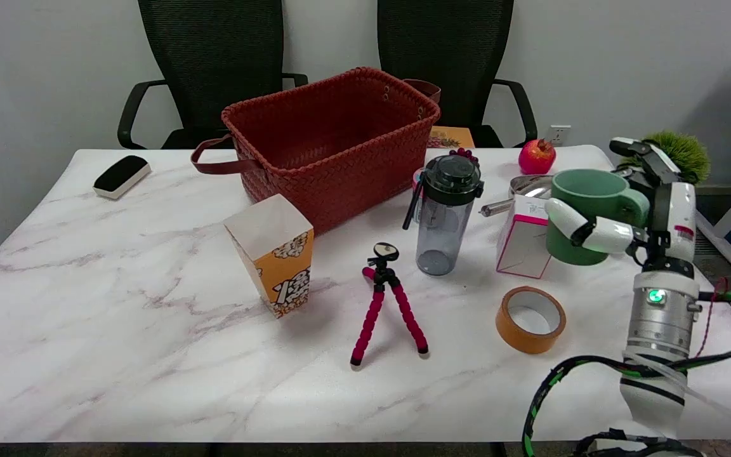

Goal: Place the green mug into the brown storage basket.

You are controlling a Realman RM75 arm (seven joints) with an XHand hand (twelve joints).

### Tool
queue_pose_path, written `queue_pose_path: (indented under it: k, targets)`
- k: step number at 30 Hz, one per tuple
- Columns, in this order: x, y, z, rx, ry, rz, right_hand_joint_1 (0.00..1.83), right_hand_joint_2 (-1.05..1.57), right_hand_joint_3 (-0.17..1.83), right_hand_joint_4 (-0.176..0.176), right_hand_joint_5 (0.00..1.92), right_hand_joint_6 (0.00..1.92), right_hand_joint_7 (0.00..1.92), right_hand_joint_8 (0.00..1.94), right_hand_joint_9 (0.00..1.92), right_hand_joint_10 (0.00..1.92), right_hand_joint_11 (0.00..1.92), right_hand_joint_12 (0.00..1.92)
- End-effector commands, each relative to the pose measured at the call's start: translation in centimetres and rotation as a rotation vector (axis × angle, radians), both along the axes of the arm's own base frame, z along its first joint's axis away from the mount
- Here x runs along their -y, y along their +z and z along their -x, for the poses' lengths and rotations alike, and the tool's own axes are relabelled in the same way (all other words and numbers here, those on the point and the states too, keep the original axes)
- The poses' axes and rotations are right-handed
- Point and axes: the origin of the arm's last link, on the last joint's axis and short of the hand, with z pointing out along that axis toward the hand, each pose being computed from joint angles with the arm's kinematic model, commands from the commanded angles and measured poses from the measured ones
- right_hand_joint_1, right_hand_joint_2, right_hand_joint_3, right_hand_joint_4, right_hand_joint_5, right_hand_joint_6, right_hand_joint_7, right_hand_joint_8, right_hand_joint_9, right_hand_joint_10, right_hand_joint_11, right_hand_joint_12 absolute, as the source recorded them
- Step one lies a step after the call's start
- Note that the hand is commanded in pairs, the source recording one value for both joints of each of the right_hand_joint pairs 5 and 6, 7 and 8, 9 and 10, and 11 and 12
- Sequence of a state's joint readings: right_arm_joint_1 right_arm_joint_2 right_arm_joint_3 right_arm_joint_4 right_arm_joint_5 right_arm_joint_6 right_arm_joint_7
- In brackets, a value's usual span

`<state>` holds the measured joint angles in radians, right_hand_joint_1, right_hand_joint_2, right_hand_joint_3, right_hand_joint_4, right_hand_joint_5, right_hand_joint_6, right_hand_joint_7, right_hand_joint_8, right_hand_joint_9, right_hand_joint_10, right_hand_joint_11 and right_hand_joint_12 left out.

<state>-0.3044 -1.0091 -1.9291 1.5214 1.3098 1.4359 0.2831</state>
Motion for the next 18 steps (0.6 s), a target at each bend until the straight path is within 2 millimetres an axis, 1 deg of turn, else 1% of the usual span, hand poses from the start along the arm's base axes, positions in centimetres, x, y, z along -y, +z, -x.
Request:
queue_pose_path:
  k: [1, 4, 8, 12, 18]
  targets:
    - [4.9, -0.5, -4.2, -0.073, -0.035, -0.046, 1.09, 0.02, 0.78, 0.000, 0.65, 0.65, 1.38, 1.38, 1.18, 1.18, 1.92, 1.92]
    - [5.3, 0.1, -4.5, -0.075, -0.035, -0.041, 1.09, 0.00, 0.82, 0.000, 0.71, 0.71, 1.38, 1.38, 1.19, 1.19, 1.92, 1.92]
    - [6.0, 1.5, -5.5, -0.084, -0.035, -0.027, 1.09, -0.02, 0.86, 0.000, 0.76, 0.76, 1.38, 1.38, 1.20, 1.20, 1.92, 1.92]
    - [6.8, 2.8, -6.5, -0.094, -0.053, -0.032, 1.09, -0.03, 0.87, 0.000, 0.78, 0.78, 1.38, 1.38, 1.21, 1.21, 1.92, 1.92]
    - [8.9, 4.6, -8.7, -0.116, -0.068, -0.059, 1.08, -0.05, 0.89, 0.000, 0.81, 0.81, 1.39, 1.39, 1.22, 1.22, 1.92, 1.92]
